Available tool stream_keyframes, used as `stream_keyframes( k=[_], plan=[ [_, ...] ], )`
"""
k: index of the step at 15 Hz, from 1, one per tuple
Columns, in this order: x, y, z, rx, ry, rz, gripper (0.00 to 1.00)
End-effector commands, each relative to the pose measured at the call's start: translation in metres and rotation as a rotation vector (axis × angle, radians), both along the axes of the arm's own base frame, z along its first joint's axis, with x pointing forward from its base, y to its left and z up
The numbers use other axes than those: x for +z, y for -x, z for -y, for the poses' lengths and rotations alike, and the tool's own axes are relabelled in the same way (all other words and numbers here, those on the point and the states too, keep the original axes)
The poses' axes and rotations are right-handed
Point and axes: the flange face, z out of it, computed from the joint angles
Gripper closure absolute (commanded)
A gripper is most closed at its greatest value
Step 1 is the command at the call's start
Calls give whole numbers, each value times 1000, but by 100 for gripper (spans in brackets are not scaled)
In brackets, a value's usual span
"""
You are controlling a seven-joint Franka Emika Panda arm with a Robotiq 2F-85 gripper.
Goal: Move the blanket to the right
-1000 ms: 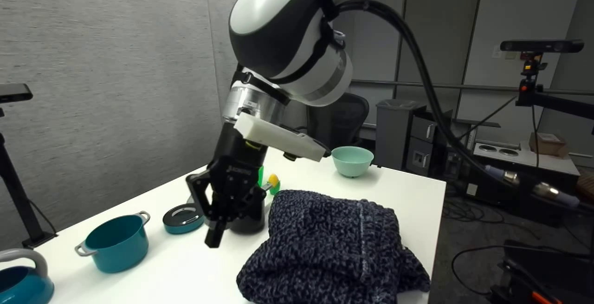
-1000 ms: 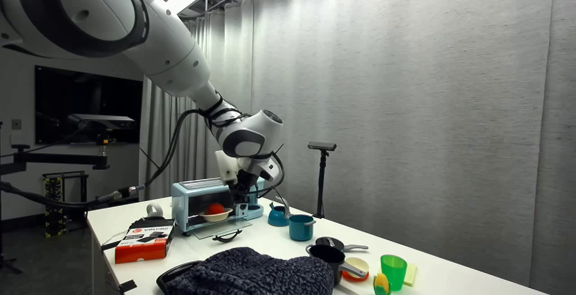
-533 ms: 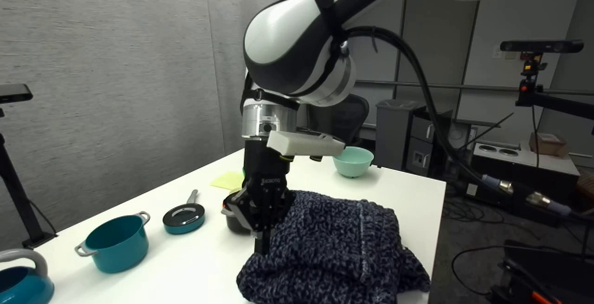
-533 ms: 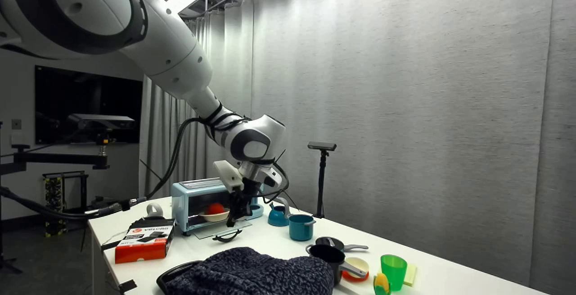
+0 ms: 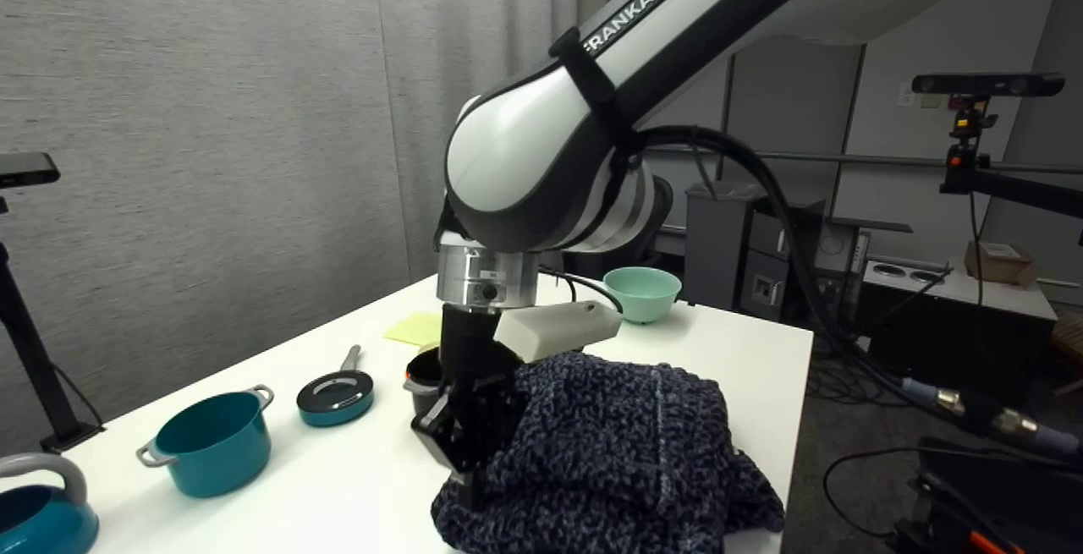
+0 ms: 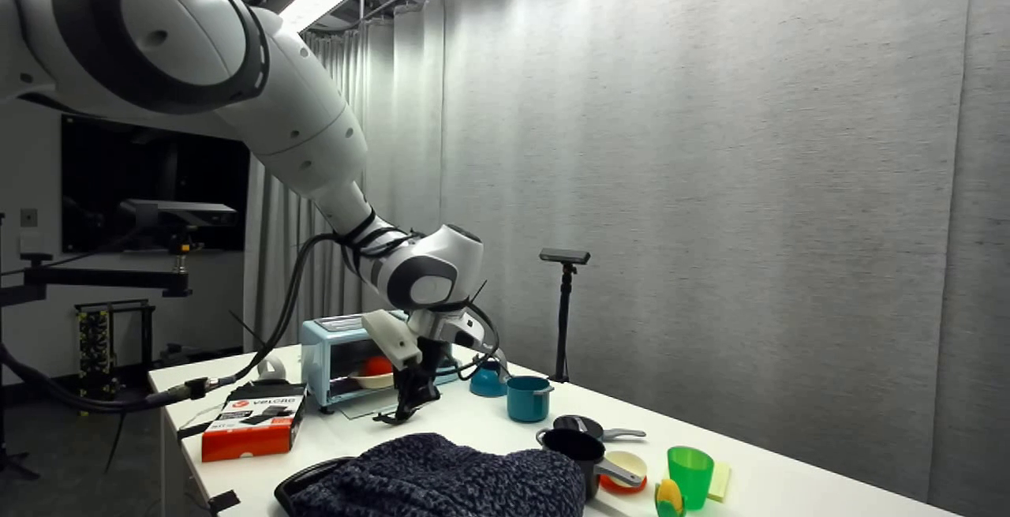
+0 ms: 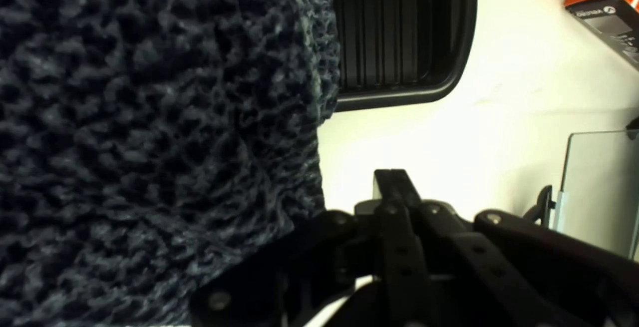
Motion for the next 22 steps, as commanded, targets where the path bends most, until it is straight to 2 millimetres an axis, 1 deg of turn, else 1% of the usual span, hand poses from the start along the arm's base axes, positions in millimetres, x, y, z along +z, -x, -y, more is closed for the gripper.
stream_keyframes(
  k=[1,4,8,9,11,12,14,18,19,20,22],
  plan=[
    [-15,5,-5,36,68,-55,100],
    [-37,14,2,24,128,-96,100],
    [-72,34,27,-93,202,-148,100],
    [-79,41,35,-134,215,-164,100],
    [-84,52,49,-218,219,-160,100],
    [-84,56,56,-265,216,-147,100],
    [-78,60,70,-360,214,-107,100],
    [-53,74,117,-527,229,-1,100],
    [-51,80,130,-566,239,11,100],
    [-49,97,155,-601,247,17,100],
    [-48,119,188,-659,263,24,100]
  ],
)
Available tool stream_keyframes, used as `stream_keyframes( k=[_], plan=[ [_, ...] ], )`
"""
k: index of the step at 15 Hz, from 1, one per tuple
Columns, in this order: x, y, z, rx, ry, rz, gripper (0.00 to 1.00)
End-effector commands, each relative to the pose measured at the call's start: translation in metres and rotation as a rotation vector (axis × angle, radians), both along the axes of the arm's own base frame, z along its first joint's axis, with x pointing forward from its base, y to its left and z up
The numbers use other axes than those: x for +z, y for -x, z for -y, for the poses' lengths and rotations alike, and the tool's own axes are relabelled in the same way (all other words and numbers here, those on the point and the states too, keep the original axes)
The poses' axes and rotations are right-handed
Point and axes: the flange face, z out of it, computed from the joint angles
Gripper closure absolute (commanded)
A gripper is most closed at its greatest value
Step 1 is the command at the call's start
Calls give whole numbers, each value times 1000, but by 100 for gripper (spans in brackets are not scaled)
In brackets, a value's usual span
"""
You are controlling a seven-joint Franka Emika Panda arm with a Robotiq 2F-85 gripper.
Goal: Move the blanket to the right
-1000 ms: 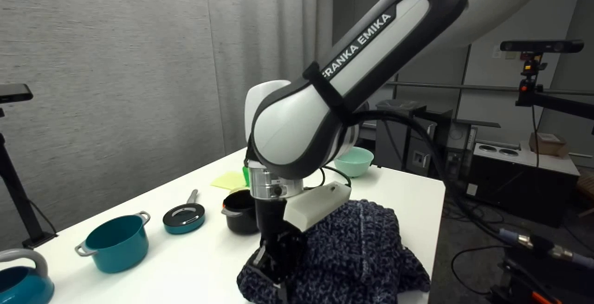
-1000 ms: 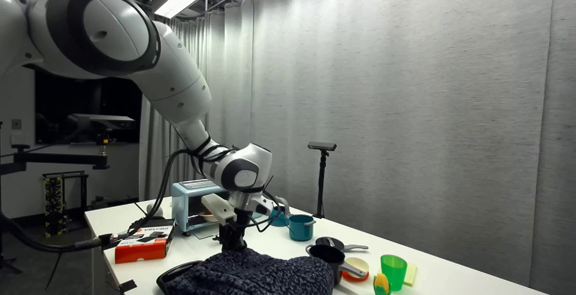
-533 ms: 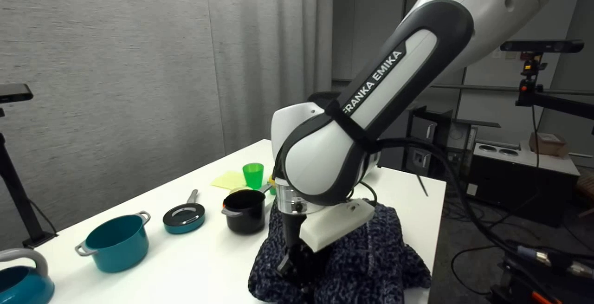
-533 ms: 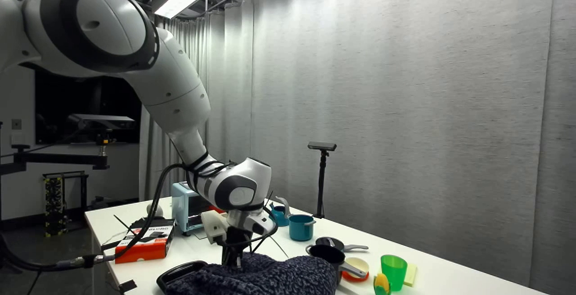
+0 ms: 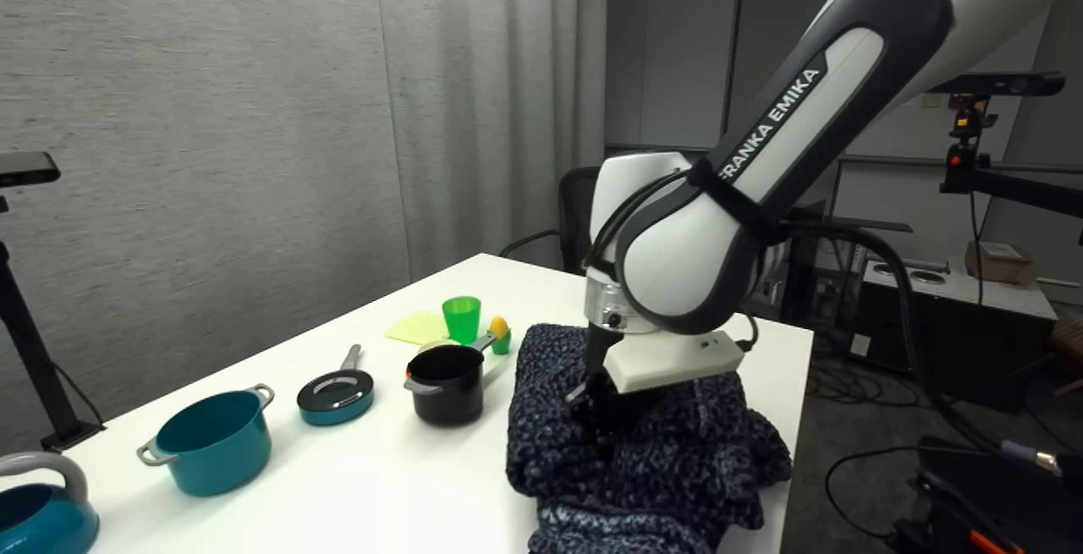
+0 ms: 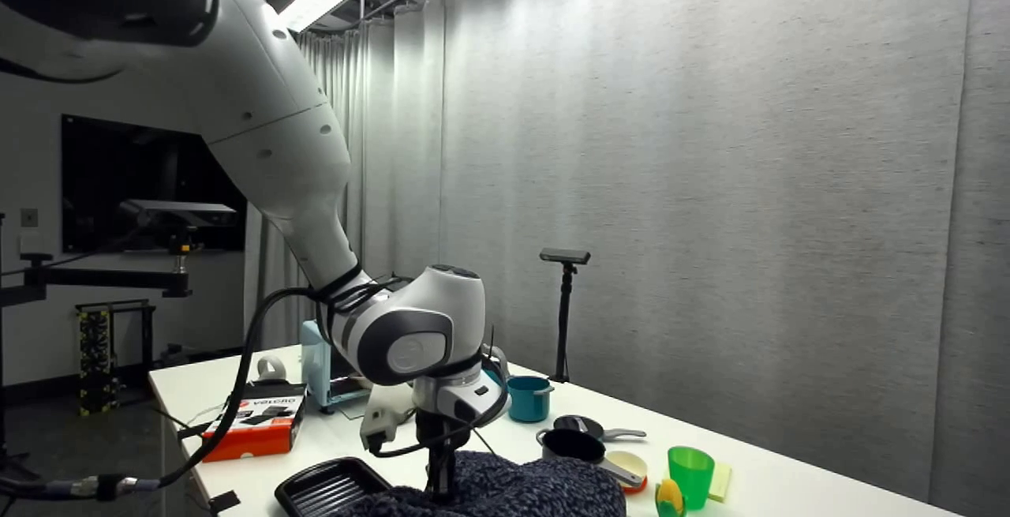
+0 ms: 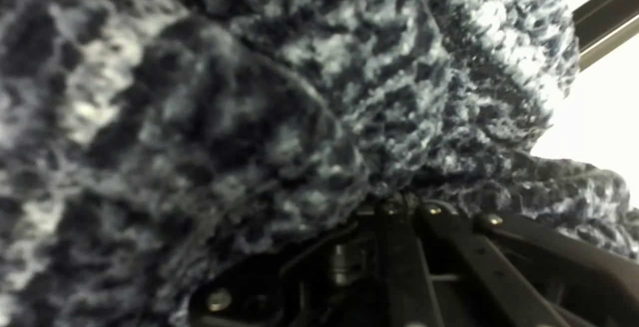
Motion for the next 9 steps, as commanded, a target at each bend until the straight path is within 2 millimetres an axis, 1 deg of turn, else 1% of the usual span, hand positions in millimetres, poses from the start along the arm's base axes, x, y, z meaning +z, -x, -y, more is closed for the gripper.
stream_keyframes(
  k=[1,5,7,9],
  plan=[
    [10,55,66,-108,43,18,100],
    [13,108,132,-189,65,11,100],
    [23,118,154,-185,70,37,100],
    [51,112,162,-137,52,111,100]
  ],
)
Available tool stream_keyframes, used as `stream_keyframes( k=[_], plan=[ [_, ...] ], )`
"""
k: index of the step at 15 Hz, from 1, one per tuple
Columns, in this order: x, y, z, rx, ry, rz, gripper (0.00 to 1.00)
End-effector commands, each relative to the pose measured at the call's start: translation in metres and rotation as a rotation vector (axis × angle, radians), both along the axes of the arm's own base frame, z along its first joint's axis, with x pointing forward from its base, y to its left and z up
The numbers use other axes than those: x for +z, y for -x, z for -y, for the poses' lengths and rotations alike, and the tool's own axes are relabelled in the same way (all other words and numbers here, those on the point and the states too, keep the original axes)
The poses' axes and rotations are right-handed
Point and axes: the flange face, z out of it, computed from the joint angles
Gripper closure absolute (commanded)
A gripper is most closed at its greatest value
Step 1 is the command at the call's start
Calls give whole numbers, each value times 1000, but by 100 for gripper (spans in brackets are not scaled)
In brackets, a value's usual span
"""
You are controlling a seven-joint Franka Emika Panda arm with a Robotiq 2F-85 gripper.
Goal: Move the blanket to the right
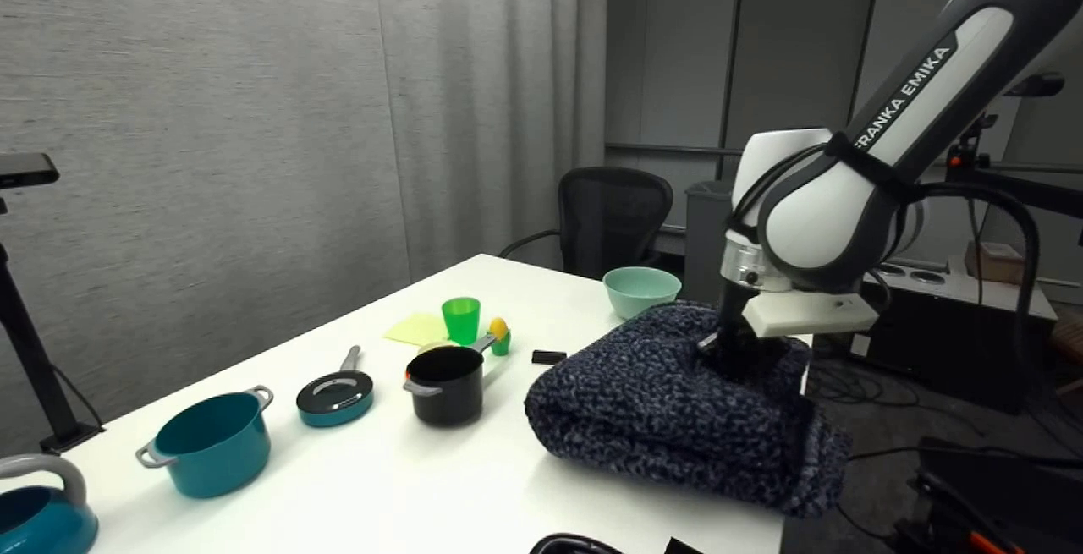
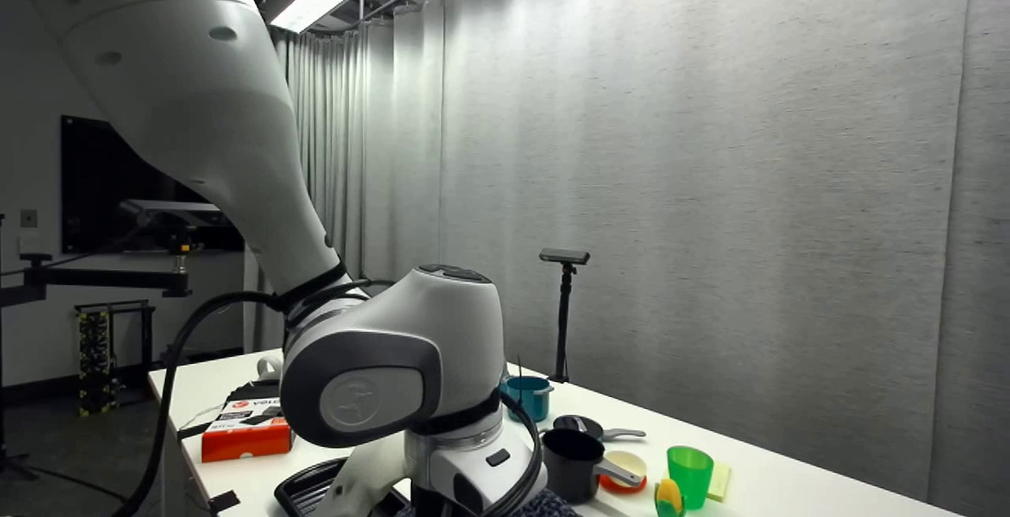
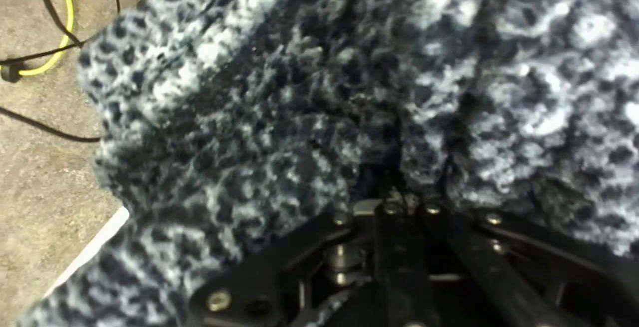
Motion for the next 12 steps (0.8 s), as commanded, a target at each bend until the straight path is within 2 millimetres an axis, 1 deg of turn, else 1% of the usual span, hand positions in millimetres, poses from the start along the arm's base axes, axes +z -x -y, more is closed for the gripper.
stream_keyframes(
  k=[1,2,3,4,6,7,8,9,11,12],
  plan=[
    [58,-6,16,86,15,147,100],
    [82,-16,15,102,16,191,100],
    [106,-29,10,128,18,234,100],
    [129,-43,1,169,22,274,100],
    [170,-72,-24,295,30,301,100],
    [186,-83,-36,353,11,297,100],
    [200,-95,-50,402,-31,292,100],
    [212,-104,-58,452,-50,288,100],
    [230,-117,-68,545,-98,275,100],
    [235,-121,-70,577,-119,258,100]
  ],
)
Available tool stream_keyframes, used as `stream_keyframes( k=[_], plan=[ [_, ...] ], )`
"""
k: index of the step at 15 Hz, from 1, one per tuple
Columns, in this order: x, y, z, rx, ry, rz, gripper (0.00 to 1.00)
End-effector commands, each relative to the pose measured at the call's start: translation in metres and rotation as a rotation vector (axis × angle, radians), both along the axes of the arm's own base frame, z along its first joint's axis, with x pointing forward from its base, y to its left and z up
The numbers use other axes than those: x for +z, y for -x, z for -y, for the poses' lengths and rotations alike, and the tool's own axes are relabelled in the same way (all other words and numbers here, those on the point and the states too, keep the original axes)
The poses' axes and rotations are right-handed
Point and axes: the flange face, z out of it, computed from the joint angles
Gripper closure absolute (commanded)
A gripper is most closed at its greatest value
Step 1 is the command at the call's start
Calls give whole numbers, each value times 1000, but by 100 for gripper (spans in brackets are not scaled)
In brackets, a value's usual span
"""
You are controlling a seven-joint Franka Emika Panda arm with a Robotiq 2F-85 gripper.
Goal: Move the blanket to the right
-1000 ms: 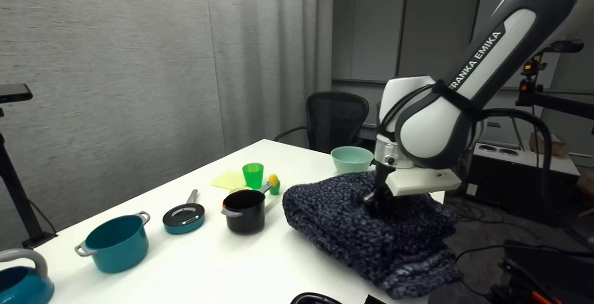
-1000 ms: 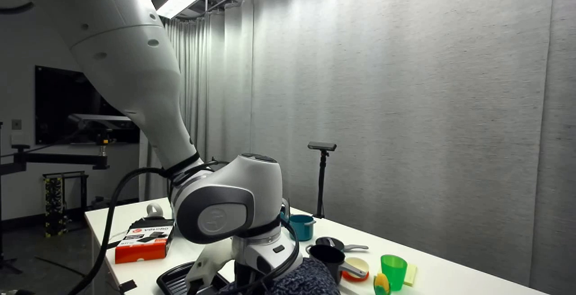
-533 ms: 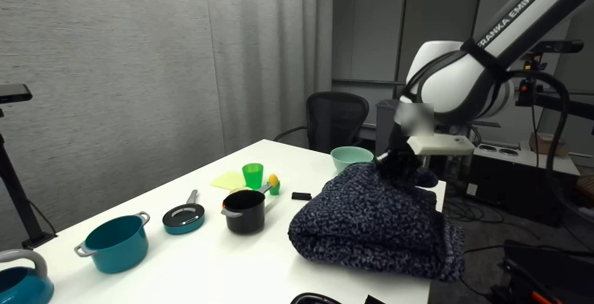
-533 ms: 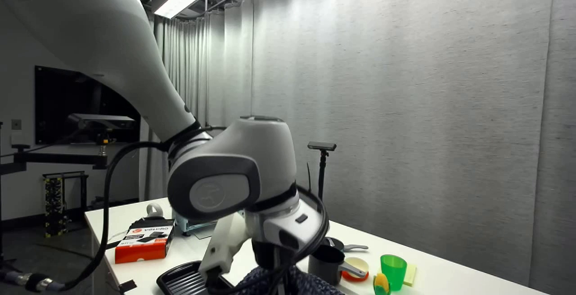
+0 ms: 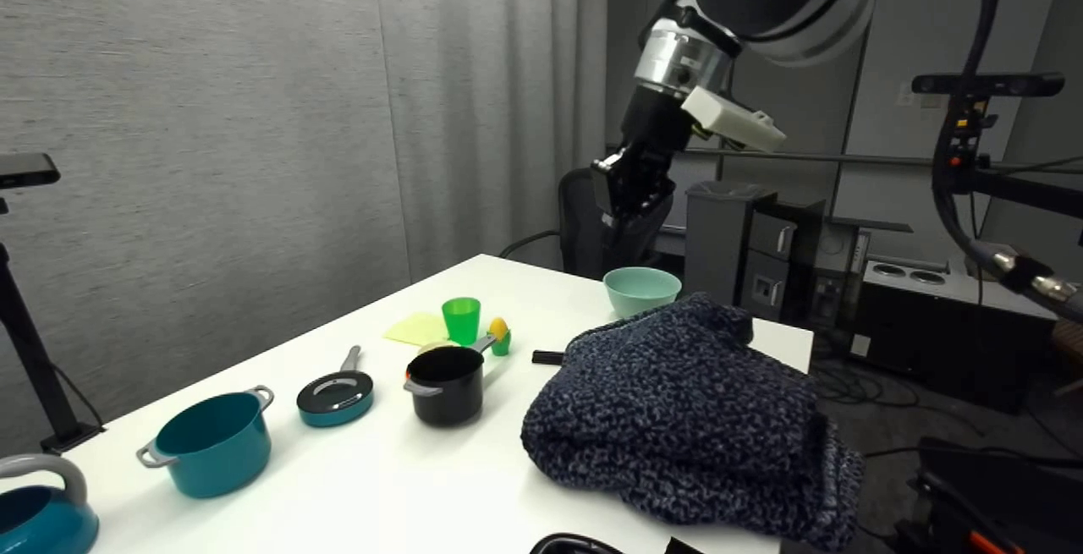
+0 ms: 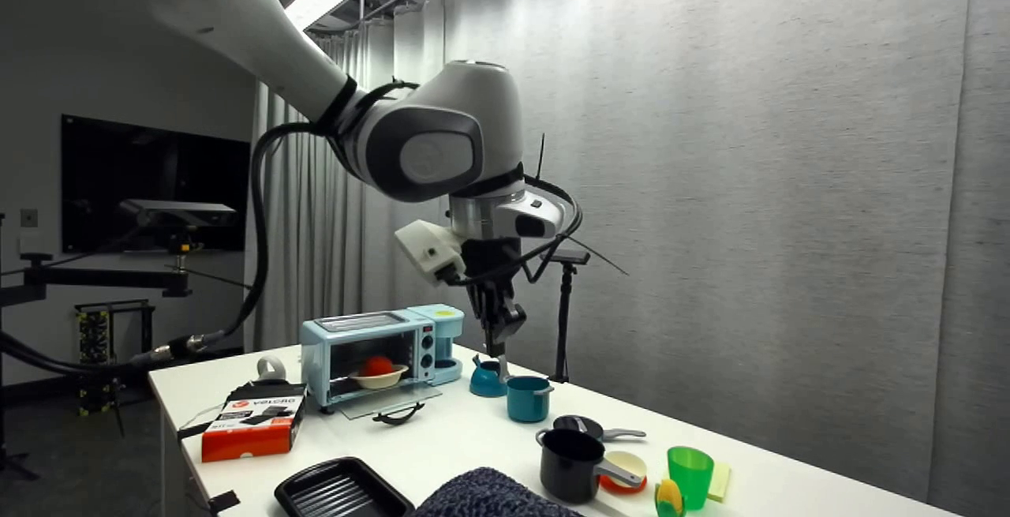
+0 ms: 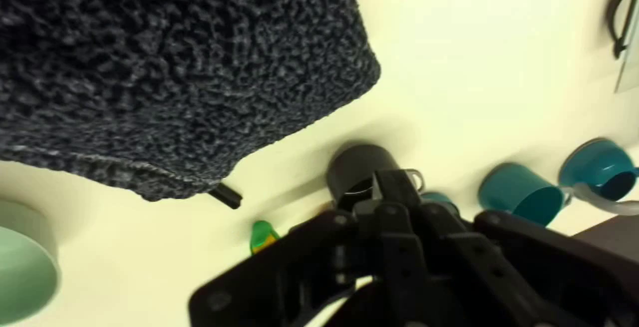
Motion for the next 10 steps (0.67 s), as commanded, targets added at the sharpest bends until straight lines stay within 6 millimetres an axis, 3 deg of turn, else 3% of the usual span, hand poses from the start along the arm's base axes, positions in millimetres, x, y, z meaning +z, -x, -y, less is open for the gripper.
stream_keyframes(
  k=[1,5,6,7,8,9,10],
  plan=[
    [21,-23,-4,153,-56,-52,100],
    [13,-36,-4,268,-84,-187,100],
    [-11,-63,-58,285,-70,-196,100],
    [-12,-71,-66,296,-35,-186,74],
    [3,-40,-31,259,-54,-176,73],
    [-6,-47,-41,270,-53,-186,91],
    [-11,-48,-47,278,-53,-194,84]
  ],
)
